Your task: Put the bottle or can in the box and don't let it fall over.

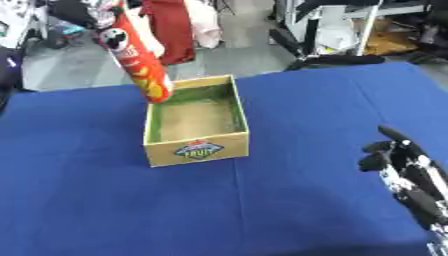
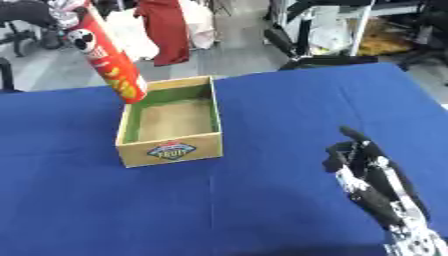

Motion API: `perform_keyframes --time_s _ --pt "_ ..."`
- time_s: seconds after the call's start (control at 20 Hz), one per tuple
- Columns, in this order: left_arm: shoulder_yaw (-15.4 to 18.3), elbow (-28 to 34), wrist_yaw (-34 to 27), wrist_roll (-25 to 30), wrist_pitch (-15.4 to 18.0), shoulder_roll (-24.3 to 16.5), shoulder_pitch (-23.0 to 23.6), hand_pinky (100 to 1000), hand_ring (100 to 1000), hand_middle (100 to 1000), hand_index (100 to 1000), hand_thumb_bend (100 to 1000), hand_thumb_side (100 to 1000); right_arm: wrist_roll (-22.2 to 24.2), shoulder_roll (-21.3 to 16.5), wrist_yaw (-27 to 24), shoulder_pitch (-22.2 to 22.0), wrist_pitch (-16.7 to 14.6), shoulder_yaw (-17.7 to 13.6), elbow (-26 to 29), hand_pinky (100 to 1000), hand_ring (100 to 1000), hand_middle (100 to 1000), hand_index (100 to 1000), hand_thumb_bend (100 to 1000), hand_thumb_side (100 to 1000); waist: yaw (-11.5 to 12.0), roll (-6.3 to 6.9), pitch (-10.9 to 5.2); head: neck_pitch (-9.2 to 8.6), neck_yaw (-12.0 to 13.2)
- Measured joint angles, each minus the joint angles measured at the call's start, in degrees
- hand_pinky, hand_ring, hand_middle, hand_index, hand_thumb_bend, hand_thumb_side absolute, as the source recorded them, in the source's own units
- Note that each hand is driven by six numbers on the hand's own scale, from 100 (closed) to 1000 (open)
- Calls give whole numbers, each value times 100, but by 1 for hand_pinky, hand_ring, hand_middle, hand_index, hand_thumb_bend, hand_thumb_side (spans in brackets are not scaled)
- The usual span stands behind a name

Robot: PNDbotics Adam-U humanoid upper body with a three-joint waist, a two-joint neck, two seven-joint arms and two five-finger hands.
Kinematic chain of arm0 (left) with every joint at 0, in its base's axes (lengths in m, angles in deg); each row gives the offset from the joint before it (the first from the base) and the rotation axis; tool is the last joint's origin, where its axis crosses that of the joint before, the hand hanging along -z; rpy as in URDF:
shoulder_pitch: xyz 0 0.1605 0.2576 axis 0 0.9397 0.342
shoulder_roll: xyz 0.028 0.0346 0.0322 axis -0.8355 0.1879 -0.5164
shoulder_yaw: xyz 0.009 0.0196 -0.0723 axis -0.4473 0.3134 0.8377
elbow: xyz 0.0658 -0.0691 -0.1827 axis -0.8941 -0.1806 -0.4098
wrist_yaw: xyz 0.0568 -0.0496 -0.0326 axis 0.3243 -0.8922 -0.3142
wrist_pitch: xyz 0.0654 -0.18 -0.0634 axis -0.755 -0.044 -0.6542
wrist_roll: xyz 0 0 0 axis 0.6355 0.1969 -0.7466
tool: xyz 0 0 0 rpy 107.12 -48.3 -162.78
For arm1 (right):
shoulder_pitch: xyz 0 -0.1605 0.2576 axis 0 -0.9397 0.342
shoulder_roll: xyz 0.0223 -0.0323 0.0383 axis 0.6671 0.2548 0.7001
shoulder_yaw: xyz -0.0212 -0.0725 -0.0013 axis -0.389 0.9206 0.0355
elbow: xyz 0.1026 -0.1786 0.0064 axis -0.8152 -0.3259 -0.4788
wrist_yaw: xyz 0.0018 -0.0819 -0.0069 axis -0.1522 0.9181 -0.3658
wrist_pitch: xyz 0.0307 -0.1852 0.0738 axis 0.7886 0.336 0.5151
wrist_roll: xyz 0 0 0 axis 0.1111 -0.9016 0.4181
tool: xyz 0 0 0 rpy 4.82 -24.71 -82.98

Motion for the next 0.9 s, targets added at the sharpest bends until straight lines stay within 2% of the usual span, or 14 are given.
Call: perform_keyframes --time_s 0.05,0.1,0.15,0.35,0.5,0.55,0.6,0.65,0.8,0.9 --pt "-82 66 49 14 6 18 35 769 881 932 1000 100 672 0 9 2 7 0 0 1 599 601 634 926 221 450 -7 0 0 0 -1" --pt "-159 152 131 6 19 33 72 788 901 944 1000 100 704 -1 23 6 8 -1 0 1 599 601 634 926 221 450 -8 0 1 0 -3" --pt "-225 249 225 -30 43 33 109 840 949 973 1000 100 779 -1 32 12 8 -1 0 1 599 601 634 926 220 450 -8 0 1 -1 -7" --pt "-392 754 477 -491 178 12 317 866 969 985 1000 100 813 -4 35 19 8 -1 -1 5 599 601 633 925 220 452 -3 2 3 -1 -35" --pt "-461 1243 427 -936 227 -156 606 859 959 979 1000 100 790 -27 35 20 8 -3 -2 11 599 600 633 925 220 452 41 7 11 -1 -63" --pt "-469 1432 357 -1075 222 -243 718 845 942 966 1000 100 702 -35 35 20 8 -4 -3 11 599 601 633 925 219 452 57 7 13 -1 -71" --pt "-470 1627 257 -1204 211 -337 835 831 924 953 1000 100 505 -41 35 20 8 -2 -3 12 599 600 633 925 219 452 69 7 16 -1 -74" --pt "-466 1859 112 -1330 200 -432 984 812 906 940 1000 100 403 -44 35 20 9 -1 -3 12 599 600 633 925 217 452 77 7 19 -1 -75" --pt "-412 2704 -527 -1635 135 -687 1593 767 848 903 999 100 352 -50 35 20 10 -2 -7 13 598 600 632 924 216 451 115 -2 29 -1 -78" --pt "-317 3352 -1090 -1747 90 -762 2103 729 798 872 980 100 388 -67 35 20 10 1 -27 14 598 600 632 924 210 452 149 -11 46 -1 -66"
